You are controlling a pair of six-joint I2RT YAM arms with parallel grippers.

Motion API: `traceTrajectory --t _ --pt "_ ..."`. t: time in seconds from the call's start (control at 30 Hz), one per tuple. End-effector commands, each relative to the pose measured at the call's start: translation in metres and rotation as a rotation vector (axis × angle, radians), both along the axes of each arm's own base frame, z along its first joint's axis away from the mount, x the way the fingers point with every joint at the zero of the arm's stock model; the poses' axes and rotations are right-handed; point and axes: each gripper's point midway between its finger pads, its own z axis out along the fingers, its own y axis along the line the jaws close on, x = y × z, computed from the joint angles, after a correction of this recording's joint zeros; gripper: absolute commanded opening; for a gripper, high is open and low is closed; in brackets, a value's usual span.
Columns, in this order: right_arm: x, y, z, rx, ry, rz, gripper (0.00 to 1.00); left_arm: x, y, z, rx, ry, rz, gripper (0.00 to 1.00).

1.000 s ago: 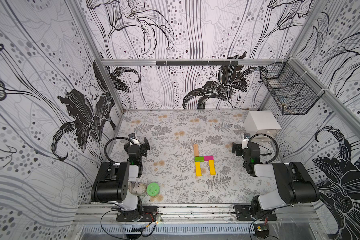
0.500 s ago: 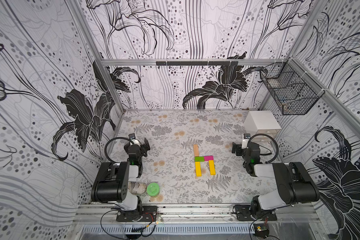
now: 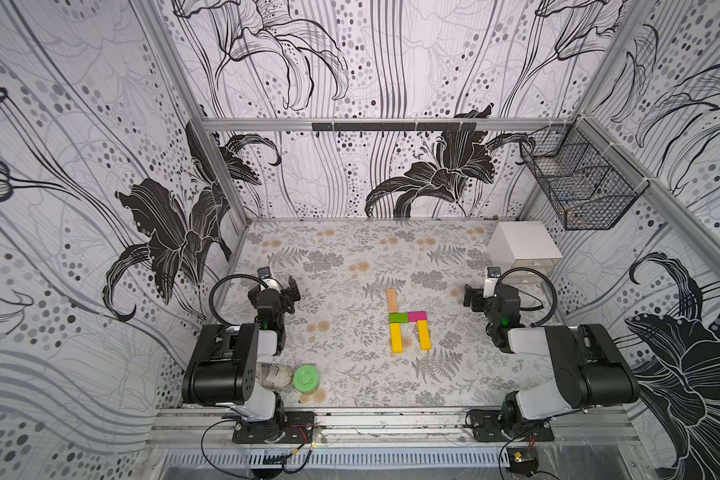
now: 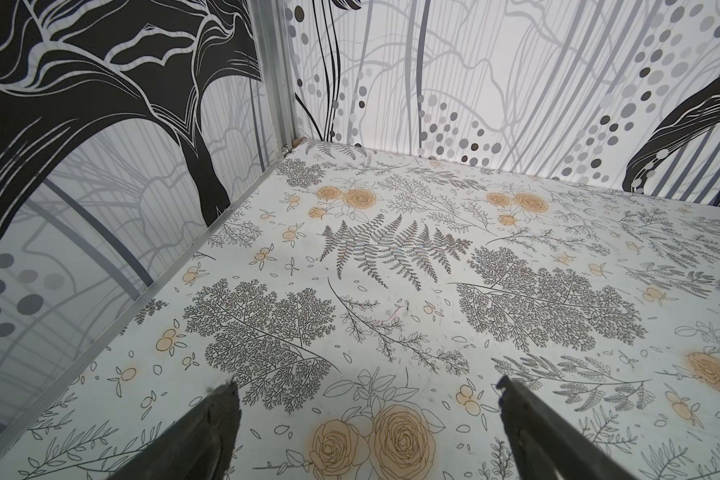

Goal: Assemble the letter h with building blocks
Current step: Reset both arms

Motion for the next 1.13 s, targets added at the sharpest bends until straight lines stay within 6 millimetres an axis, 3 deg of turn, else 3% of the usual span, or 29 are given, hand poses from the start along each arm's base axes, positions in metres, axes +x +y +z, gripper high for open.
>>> traceTrajectory --t 0.0,1.1 --pt "0.0021 0.0010 0.0054 0.001 -0.026 0.010 0.99 0.0060 -0.0028 0.0113 0.006 -0.036 -0.014 0.99" --pt "0.0026 0.0006 0.0043 0.013 -0.020 0.016 0.99 0.0059 -0.0027 0.0115 0.006 -0.037 -0.014 0.99"
